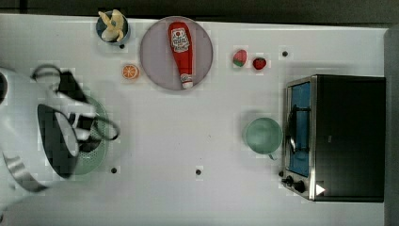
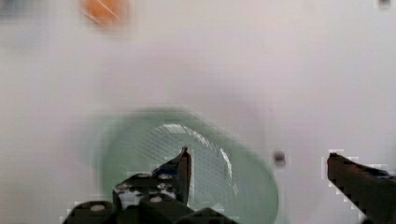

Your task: Drag strainer right to left.

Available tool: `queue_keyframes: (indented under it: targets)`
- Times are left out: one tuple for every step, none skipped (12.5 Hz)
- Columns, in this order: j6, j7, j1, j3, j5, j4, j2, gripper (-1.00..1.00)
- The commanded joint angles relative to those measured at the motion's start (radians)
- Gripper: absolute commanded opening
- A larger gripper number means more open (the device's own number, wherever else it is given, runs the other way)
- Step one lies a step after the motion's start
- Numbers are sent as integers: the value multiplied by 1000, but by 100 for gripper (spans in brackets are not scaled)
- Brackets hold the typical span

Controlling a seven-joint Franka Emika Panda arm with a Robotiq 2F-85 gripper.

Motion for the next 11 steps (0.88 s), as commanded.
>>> queue_keyframes:
  targets:
    - [-113,-416,-108,-214,-134,28,-226,100]
    - [-136,-504,-114,-267,-201,28,-275,100]
    - [-160,-569,-117,-314,-239,27,-315,100]
    - [-182,-599,-119,-356,-256,26,-343,100]
    - [-195,-609,-119,-389,-256,25,-362,100]
    - [-213,-609,-119,-409,-256,22,-372,100]
    - [-228,-609,-119,-420,-256,22,-373,100]
    - [-230,-609,-119,-428,-256,22,-369,100]
    - [-230,-609,-120,-434,-256,21,-364,100]
    - [-230,-609,-120,-436,-256,21,-361,100]
    - [-230,-609,-120,-436,-256,21,-359,100]
